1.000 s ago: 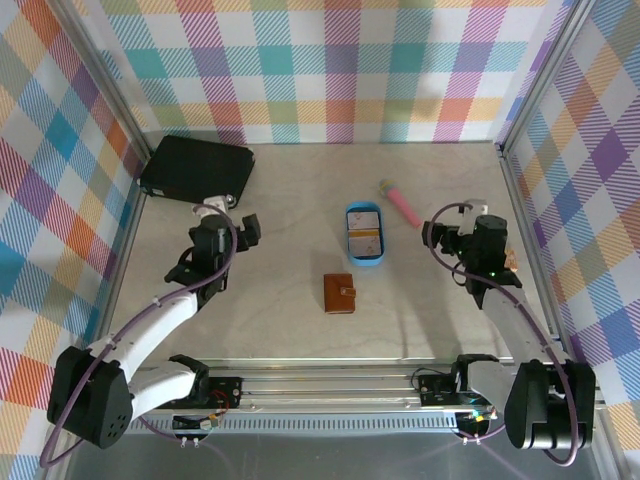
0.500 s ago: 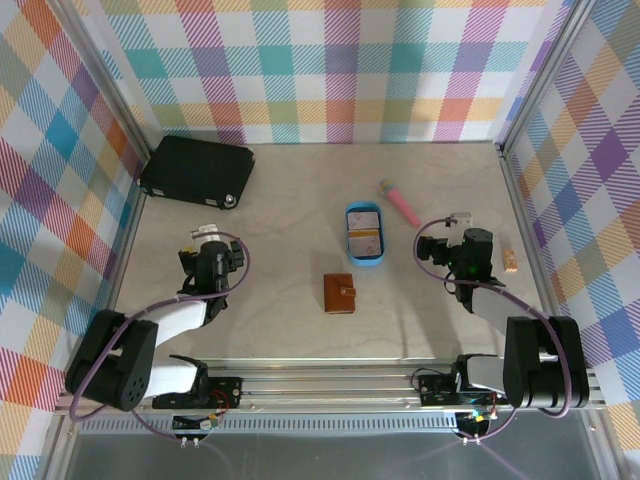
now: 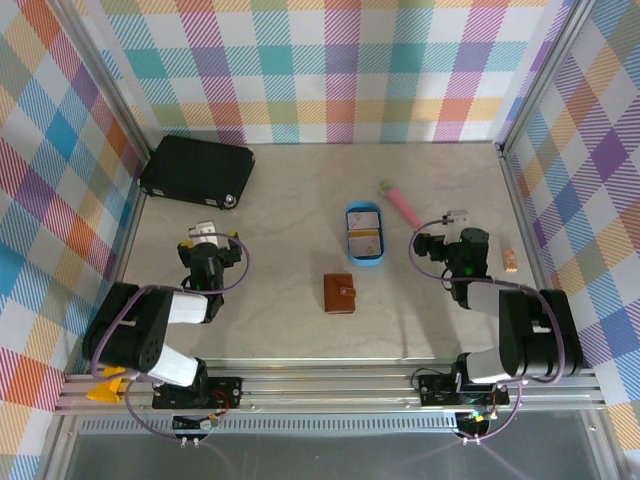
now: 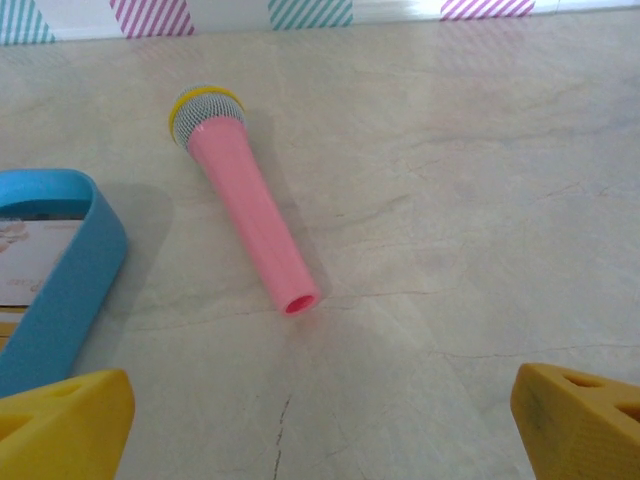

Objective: Put the credit cards into the card holder

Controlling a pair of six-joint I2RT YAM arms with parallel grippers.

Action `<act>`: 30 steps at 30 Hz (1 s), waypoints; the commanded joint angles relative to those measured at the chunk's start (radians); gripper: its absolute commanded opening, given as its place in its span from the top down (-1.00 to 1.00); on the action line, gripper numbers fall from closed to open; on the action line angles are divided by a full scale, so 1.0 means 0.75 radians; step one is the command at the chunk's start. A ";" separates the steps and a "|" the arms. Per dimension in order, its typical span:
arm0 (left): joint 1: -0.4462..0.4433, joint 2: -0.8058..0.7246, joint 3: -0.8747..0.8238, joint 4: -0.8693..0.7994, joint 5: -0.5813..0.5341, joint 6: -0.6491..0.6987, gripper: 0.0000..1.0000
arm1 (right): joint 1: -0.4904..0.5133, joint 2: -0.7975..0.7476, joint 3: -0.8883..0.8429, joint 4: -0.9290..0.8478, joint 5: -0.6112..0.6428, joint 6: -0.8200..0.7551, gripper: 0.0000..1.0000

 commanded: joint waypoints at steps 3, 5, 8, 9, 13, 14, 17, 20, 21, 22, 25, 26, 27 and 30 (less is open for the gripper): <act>0.021 0.084 -0.028 0.226 0.088 0.012 -0.99 | 0.009 0.112 0.005 0.176 -0.025 -0.020 -0.93; 0.022 0.097 -0.014 0.222 0.111 0.030 -0.99 | 0.008 0.126 -0.003 0.211 -0.015 -0.015 -0.94; 0.022 0.093 0.027 0.137 0.125 0.032 -0.99 | 0.009 0.125 0.003 0.192 -0.019 -0.015 -0.95; 0.022 0.088 0.039 0.105 0.124 0.032 -0.99 | 0.008 0.127 0.005 0.191 -0.017 -0.014 -0.96; 0.022 0.095 0.112 -0.026 0.068 0.004 -0.99 | 0.006 0.133 0.021 0.165 0.006 0.005 -1.00; 0.026 0.093 0.111 -0.027 0.074 0.000 -0.99 | 0.000 0.133 0.027 0.155 0.004 0.011 -0.99; 0.027 0.094 0.111 -0.026 0.068 -0.001 -0.99 | -0.008 0.134 0.035 0.141 0.006 0.020 -0.98; 0.029 0.093 0.109 -0.024 0.066 -0.002 -1.00 | -0.007 0.132 0.034 0.143 0.005 0.019 -0.98; 0.030 0.093 0.108 -0.021 0.064 -0.001 -0.99 | -0.007 0.132 0.032 0.144 0.006 0.020 -0.98; 0.026 0.093 0.107 -0.018 0.065 -0.001 -0.99 | -0.008 0.131 0.032 0.145 0.006 0.018 -0.98; 0.028 0.090 0.107 -0.019 0.065 0.000 -0.99 | -0.007 0.131 0.032 0.146 0.006 0.020 -0.98; 0.028 0.091 0.107 -0.018 0.064 0.000 -0.99 | -0.008 0.131 0.032 0.146 0.005 0.021 -0.98; 0.028 0.092 0.107 -0.017 0.064 0.000 -0.99 | -0.008 0.130 0.032 0.146 0.006 0.019 -0.98; 0.027 0.091 0.107 -0.020 0.065 -0.001 -0.99 | -0.007 0.131 0.032 0.146 0.005 0.020 -0.98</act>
